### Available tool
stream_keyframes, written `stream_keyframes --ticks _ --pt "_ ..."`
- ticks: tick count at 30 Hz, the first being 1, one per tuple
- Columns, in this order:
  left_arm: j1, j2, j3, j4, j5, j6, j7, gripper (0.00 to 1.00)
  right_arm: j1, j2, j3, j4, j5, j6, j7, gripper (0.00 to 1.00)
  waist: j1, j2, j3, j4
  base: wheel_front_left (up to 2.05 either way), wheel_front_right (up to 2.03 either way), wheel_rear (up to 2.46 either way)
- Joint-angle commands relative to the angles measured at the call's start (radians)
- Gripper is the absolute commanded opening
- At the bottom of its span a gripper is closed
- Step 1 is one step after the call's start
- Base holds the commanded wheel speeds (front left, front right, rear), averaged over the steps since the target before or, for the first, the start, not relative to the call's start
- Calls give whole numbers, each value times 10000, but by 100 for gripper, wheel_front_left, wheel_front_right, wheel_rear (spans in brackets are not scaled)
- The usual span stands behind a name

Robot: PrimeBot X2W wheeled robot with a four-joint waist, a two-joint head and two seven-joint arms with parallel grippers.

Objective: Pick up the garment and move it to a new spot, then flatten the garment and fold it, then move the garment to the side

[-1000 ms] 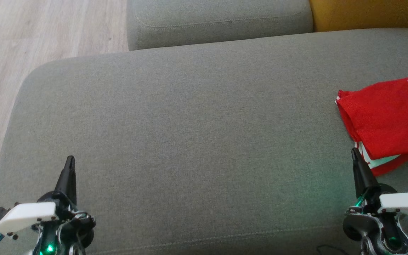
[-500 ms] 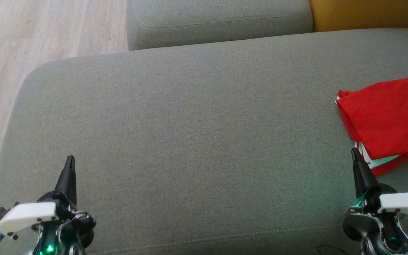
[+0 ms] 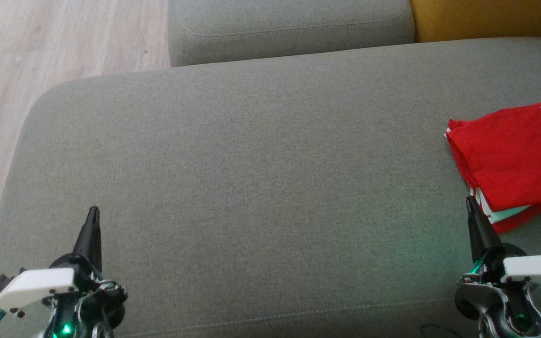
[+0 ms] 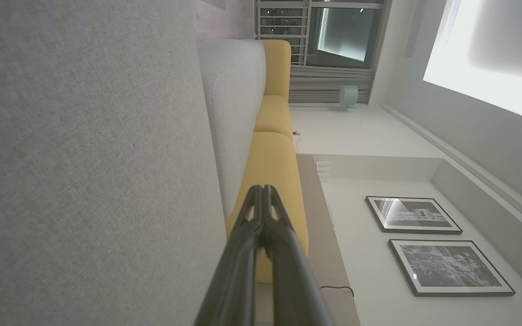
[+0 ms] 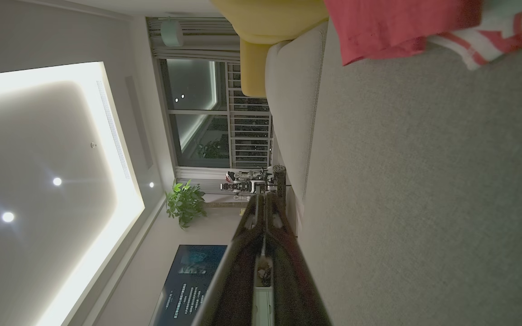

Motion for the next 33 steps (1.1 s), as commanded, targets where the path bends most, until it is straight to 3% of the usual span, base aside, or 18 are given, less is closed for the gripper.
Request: stream_keyframes --ticks 1,33 --pt "-549 72 346 -291 109 -73 74 0 -486 -114 190 -328 63 -2 54 0 0 0 0 0 0 0 0" --pt "-550 64 359 -291 120 -73 84 0 -486 -114 190 -328 63 -2 54 0 0 0 0 0 0 0 0"
